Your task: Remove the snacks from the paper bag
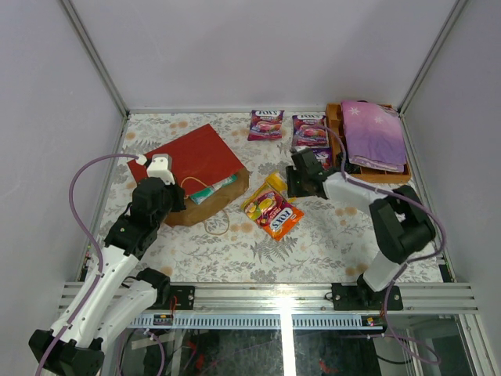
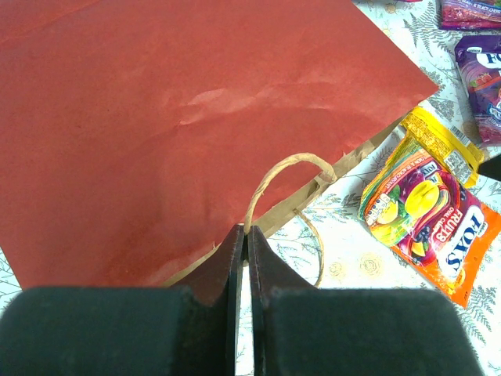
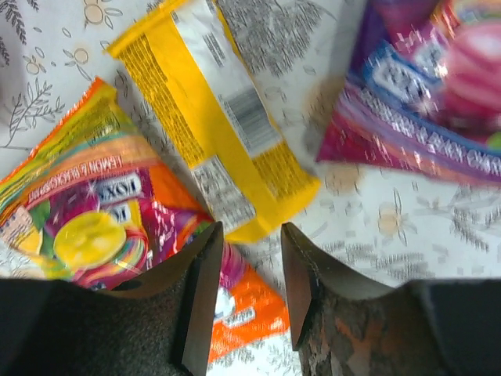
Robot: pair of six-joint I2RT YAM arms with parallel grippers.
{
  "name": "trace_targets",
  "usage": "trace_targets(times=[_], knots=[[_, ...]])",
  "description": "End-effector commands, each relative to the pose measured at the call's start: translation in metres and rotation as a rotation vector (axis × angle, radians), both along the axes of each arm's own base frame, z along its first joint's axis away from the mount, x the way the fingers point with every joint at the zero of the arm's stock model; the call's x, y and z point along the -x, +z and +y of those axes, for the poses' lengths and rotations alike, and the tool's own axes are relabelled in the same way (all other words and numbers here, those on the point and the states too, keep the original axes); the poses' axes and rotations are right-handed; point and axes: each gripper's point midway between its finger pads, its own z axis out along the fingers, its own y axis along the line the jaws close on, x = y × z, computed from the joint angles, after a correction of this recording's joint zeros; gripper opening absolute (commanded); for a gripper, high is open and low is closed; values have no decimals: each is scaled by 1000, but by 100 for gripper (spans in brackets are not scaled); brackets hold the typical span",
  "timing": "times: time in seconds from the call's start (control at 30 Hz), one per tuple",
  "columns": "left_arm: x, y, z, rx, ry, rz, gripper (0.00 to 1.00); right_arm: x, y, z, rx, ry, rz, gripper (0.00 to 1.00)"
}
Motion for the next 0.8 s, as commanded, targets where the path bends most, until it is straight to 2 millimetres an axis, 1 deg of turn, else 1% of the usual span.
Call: trace_targets(times=[0.0, 0.07, 0.1, 0.13, 0.23, 0.37, 0.7, 0.73, 0.77], knots=[[-3, 8, -3, 24, -10, -36, 0, -2, 35, -2, -192, -162, -130, 43], [-3, 8, -3, 24, -9, -36, 0, 6, 34, -5, -279, -237, -144, 42], [-3, 8, -3, 25, -10, -35, 0, 6, 38, -3, -343, -262, -171, 41], [-3, 8, -3, 26, -10, -37, 0, 9, 36, -3, -386, -291, -170, 41], [-3, 9, -3, 26, -10, -37, 0, 16, 23, 0, -487, -377, -135, 40], [-3, 8, -3, 26, -10, -38, 0, 18, 9, 0, -605, -466, -105, 39], [-3, 8, -3, 27, -12, -37, 0, 25, -15, -20, -909, -749, -88, 39], [-3, 8, -3, 27, -12, -37, 0, 26, -15, -20, -941, -768, -87, 39], [-3, 8, -4, 27, -15, -37, 0, 27, -24, -21, -949, -790, -69, 39]])
